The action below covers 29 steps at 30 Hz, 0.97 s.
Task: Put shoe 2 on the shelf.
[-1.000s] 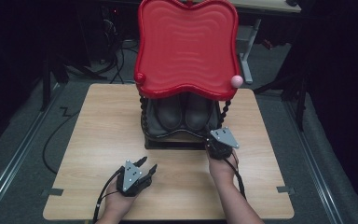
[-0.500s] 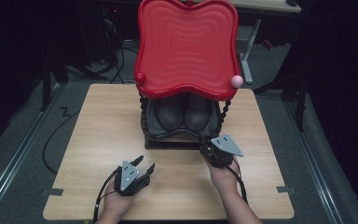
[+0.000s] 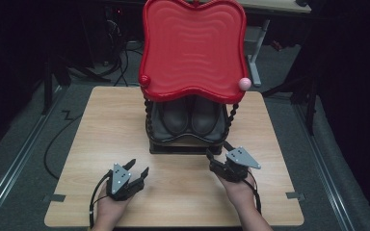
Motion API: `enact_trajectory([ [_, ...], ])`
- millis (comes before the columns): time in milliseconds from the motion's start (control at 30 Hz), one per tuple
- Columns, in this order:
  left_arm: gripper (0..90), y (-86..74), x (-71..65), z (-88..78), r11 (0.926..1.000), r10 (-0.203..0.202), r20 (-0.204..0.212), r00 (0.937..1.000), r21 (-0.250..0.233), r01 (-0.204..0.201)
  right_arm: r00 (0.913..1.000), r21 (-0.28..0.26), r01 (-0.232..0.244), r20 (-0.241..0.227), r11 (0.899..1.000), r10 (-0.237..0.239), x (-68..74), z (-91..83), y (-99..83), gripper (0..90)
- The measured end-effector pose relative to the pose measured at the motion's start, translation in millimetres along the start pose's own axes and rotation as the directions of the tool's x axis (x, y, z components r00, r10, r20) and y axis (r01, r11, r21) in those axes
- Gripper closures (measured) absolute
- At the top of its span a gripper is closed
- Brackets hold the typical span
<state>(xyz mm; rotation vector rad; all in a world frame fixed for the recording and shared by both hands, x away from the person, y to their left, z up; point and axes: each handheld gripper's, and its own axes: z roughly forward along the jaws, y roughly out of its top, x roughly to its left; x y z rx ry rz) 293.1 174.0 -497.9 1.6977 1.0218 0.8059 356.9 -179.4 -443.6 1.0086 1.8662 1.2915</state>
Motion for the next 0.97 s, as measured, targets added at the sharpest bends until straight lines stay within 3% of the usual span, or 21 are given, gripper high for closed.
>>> enact_trajectory([
  [200,38.7,-7.2,23.4,-15.9,0.9998,-0.012,-0.056,0.9984,0.016,0.013,0.9982,0.046,-0.047,0.039,0.998,0.045,-22.6,-13.0,-26.0,18.9],
  [400,34.2,-17.5,48.8,-34.4,0.998,-0.013,-0.11,0.9938,0.06,0.02,0.9854,0.1,-0.117,0.136,0.988,0.103,-46.8,-25.0,-51.7,15.8],
  [500,32.4,-23.0,61.7,-46.4,0.997,-0.023,-0.142,0.9896,0.07,0.033,0.9779,0.125,-0.123,0.184,0.985,0.098,-59.4,-37.7,-62.3,15.7],
  [667,31.3,-24.8,72.0,-62.8,0.9977,-0.05,-0.173,0.9836,0.037,0.057,0.9702,0.091,-0.129,0.218,0.988,0.106,-75.9,-67.1,-67.6,15.7],
  [767,30.8,-22.5,74.5,-66.8,0.9974,-0.068,-0.183,0.9808,0.009,0.071,0.9711,0.075,-0.123,0.215,0.99,0.104,-83.2,-80.5,-73.5,15.5],
  [900,30.7,-21.7,74.0,-68.0,0.9981,-0.06,-0.176,0.9825,0.004,0.061,0.963,0.078,-0.153,0.236,0.985,0.131,-87.9,-79.2,-75.2,15.7],
  [967,30.7,-22.4,74.0,-67.6,0.998,-0.061,-0.173,0.9831,0.006,0.063,0.965,0.08,-0.149,0.229,0.986,0.127,-87.4,-77.0,-75.2,15.7],
])
